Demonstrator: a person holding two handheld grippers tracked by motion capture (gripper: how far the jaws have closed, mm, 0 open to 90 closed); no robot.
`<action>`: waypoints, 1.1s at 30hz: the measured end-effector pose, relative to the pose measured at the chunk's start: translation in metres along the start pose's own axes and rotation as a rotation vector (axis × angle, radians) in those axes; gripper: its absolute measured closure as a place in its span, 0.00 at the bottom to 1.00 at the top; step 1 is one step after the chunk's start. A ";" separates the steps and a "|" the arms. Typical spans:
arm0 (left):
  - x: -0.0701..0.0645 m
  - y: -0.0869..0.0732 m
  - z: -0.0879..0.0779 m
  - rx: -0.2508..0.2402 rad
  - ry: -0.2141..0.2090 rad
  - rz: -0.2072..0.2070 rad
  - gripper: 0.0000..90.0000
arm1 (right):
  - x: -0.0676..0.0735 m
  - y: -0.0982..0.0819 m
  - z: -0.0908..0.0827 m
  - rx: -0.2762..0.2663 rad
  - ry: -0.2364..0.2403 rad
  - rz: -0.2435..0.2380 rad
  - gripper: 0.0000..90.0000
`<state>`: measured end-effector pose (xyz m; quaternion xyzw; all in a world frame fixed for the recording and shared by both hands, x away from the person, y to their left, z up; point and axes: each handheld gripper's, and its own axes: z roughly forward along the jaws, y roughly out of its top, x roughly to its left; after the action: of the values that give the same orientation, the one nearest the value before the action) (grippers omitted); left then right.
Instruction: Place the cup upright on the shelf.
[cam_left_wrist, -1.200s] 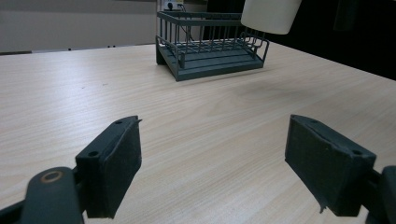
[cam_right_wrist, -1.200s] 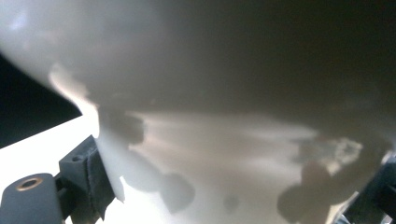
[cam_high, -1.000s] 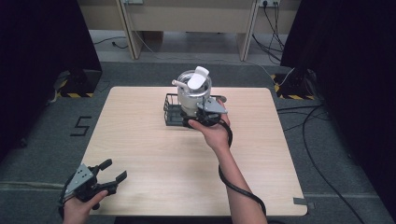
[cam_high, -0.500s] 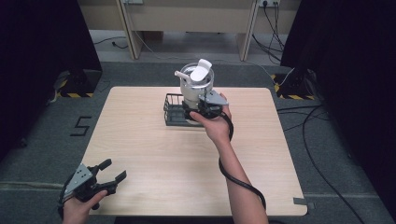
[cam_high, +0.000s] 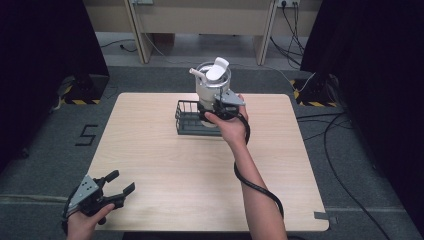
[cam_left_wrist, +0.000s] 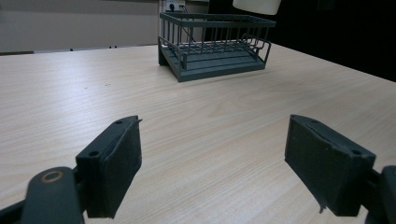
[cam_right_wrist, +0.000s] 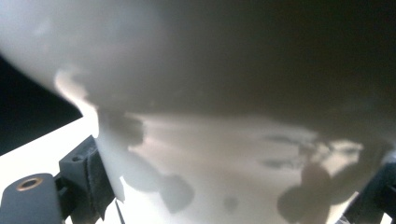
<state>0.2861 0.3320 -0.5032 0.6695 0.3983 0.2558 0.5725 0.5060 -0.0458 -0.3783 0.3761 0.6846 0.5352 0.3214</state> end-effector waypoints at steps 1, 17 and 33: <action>0.000 0.000 0.000 0.000 0.000 0.000 0.20 | 0.000 0.000 0.000 0.000 0.000 0.000 0.13; 0.001 0.000 0.000 -0.002 0.002 -0.004 0.20 | -0.010 0.011 0.014 -0.007 -0.026 0.017 0.13; 0.002 0.000 -0.001 -0.001 0.004 -0.007 0.20 | -0.018 0.014 0.032 0.010 -0.052 0.045 0.13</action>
<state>0.2864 0.3337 -0.5032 0.6672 0.4017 0.2552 0.5731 0.5448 -0.0437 -0.3715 0.4070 0.6701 0.5288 0.3251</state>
